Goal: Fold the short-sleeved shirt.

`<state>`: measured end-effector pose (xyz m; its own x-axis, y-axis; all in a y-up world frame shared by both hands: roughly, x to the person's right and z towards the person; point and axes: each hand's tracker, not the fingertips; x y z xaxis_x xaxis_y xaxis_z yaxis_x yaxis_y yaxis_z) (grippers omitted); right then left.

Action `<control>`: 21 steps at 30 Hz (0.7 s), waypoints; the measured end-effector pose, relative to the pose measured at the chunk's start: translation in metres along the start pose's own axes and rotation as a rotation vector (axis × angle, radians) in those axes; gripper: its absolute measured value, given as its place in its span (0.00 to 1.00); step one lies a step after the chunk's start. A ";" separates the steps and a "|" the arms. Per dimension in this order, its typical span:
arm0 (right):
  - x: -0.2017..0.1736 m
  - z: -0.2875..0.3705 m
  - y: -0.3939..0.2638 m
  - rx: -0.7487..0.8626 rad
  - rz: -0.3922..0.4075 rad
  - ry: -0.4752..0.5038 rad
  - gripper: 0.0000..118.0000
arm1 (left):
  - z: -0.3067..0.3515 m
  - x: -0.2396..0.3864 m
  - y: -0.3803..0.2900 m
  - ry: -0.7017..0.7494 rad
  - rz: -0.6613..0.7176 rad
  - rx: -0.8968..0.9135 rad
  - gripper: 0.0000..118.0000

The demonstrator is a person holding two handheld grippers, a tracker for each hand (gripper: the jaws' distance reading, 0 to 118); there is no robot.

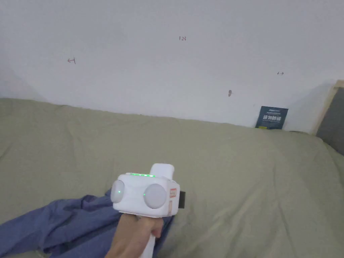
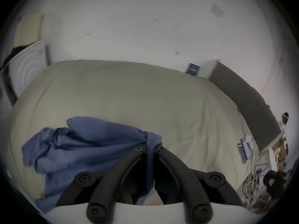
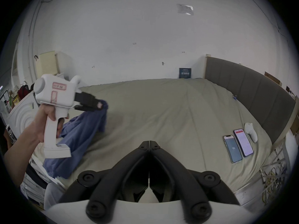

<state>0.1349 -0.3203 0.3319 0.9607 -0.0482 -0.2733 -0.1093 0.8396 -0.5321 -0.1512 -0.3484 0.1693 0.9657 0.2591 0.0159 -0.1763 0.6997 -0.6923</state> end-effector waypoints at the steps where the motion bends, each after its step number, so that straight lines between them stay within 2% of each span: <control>1: 0.006 -0.003 0.000 -0.003 -0.010 -0.009 0.00 | -0.015 0.020 0.001 -0.045 -0.019 -0.011 0.04; 5: 0.027 -0.014 -0.005 -0.029 -0.029 -0.047 0.00 | -0.069 0.080 -0.013 -0.129 -0.087 -0.093 0.04; 10: 0.042 -0.023 -0.012 -0.059 -0.044 -0.059 0.00 | -0.118 0.089 -0.050 -0.002 -0.131 -0.239 0.04; 12: 0.044 -0.026 -0.015 -0.065 -0.048 -0.062 0.00 | -0.120 0.083 -0.057 -0.009 -0.124 -0.246 0.06; 13: 0.045 -0.027 -0.016 -0.068 -0.052 -0.061 0.00 | -0.118 0.081 -0.058 -0.011 -0.129 -0.252 0.27; 14: 0.045 -0.028 -0.016 -0.070 -0.056 -0.060 0.00 | -0.113 0.081 -0.057 -0.019 -0.131 -0.258 0.64; 15: 0.044 -0.027 -0.016 -0.069 -0.061 -0.058 0.00 | -0.108 0.081 -0.057 -0.017 -0.137 -0.260 0.94; 16: 0.043 -0.027 -0.016 -0.068 -0.064 -0.055 0.00 | -0.099 0.081 -0.057 -0.022 -0.139 -0.261 1.00; 18: 0.039 -0.023 -0.016 -0.061 -0.057 -0.049 0.00 | -0.070 0.078 -0.056 -0.030 -0.108 -0.189 1.00; 19: 0.037 -0.020 -0.015 -0.052 -0.056 -0.044 0.00 | -0.056 0.075 -0.050 -0.008 -0.154 -0.168 0.98; 21: 0.032 -0.014 -0.013 -0.040 -0.054 -0.028 0.00 | -0.016 0.063 -0.044 -0.006 -0.133 -0.137 0.98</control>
<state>0.1635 -0.3407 0.3191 0.9723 -0.0771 -0.2207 -0.0665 0.8137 -0.5775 -0.0793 -0.3739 0.1893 0.9776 0.1740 0.1180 -0.0187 0.6311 -0.7755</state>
